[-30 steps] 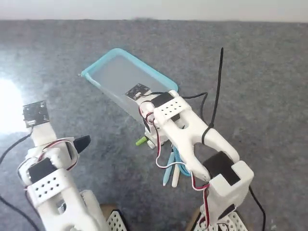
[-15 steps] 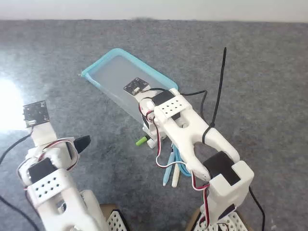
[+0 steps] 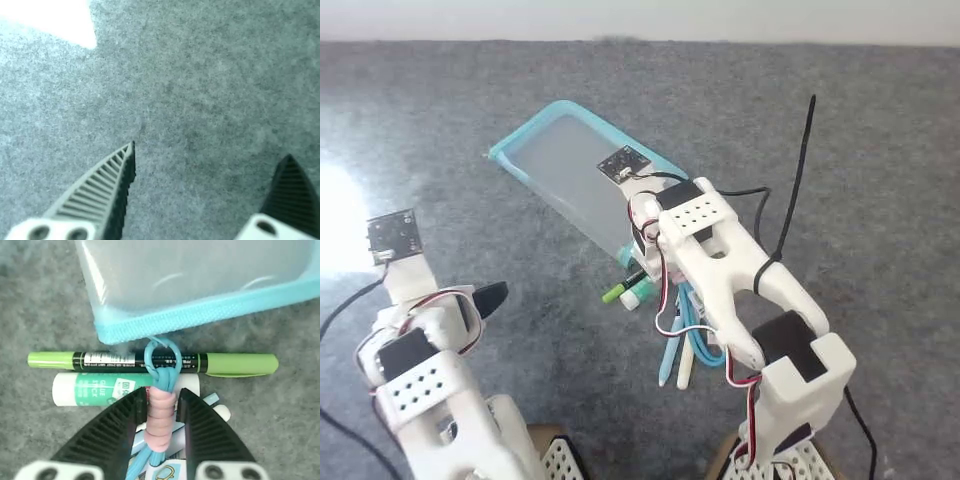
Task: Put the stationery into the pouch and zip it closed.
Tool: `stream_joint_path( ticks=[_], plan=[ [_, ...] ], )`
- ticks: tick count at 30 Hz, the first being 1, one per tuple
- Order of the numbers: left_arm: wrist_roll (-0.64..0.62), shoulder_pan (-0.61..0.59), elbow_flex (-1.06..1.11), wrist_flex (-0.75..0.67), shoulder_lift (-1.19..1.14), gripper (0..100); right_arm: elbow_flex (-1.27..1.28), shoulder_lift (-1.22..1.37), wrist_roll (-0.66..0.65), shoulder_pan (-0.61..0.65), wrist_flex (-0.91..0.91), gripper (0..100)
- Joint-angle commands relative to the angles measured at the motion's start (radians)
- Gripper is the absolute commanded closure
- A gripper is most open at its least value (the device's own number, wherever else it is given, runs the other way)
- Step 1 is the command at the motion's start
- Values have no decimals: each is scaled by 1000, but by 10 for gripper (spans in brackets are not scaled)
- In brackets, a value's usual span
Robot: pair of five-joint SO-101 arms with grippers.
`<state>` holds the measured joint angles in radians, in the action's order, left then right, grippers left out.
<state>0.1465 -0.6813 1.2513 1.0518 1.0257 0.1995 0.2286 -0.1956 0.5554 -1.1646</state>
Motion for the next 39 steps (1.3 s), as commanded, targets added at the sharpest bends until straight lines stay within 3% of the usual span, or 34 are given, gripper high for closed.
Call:
stream_joint_path(
  ticks=[1,3,9,16,23,30,39],
  plan=[
    [9,5,-22,-18,-5,592,5,-4,-11,-10,4,916],
    [9,11,-18,-21,-5,592,5,-18,-5,-22,2,993],
    [6,92,-19,-31,2,592,-104,-220,-11,-39,-133,992],
    [2,209,-197,11,3,580,-115,-504,-41,2,-93,991],
    [-95,479,-453,130,3,541,-117,-538,-80,8,-22,991],
    [-175,713,-447,81,3,541,-132,-547,-77,8,-18,991],
    [-199,666,-329,-71,-3,543,-299,-576,-72,94,-193,992]
  ],
)
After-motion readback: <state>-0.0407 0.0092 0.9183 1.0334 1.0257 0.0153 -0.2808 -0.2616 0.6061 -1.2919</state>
